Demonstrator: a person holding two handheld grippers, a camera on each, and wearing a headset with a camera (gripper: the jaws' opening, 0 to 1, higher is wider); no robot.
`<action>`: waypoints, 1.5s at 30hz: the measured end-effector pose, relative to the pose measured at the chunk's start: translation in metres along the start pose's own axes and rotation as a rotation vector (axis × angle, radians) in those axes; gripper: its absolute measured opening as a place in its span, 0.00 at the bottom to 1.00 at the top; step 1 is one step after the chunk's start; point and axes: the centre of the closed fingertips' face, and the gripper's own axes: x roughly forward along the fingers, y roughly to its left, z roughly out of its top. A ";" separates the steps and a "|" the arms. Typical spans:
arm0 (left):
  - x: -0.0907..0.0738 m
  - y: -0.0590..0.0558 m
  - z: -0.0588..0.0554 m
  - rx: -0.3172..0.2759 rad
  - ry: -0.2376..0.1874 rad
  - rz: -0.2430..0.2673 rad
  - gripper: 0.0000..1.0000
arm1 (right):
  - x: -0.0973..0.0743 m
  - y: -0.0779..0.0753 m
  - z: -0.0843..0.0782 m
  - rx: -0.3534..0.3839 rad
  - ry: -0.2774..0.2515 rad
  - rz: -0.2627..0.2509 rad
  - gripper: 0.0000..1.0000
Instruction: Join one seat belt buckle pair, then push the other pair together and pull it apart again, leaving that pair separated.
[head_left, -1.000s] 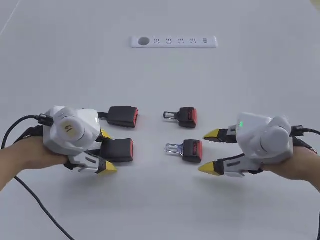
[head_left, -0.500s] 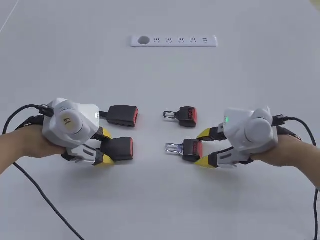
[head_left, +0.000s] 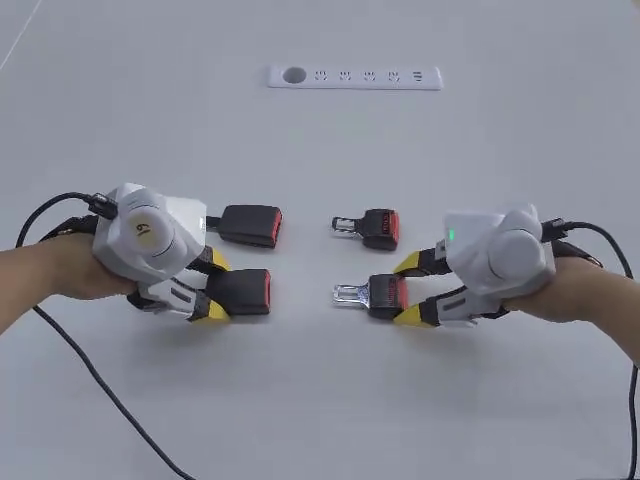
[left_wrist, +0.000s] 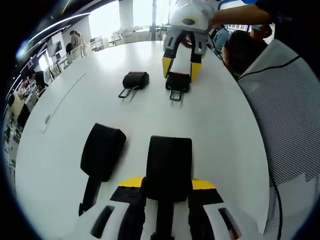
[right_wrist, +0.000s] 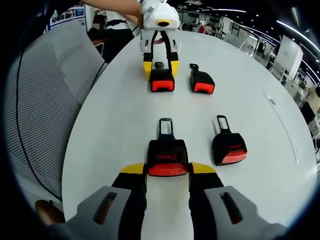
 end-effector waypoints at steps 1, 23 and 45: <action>0.000 0.000 0.000 0.002 0.004 -0.003 0.33 | 0.000 0.000 0.000 0.000 0.002 0.003 0.30; 0.000 0.000 0.000 0.018 0.036 -0.016 0.33 | 0.013 0.002 0.018 -0.015 0.007 0.031 0.29; 0.000 -0.001 0.000 0.024 0.046 -0.023 0.33 | 0.030 0.005 0.044 -0.019 -0.015 0.041 0.29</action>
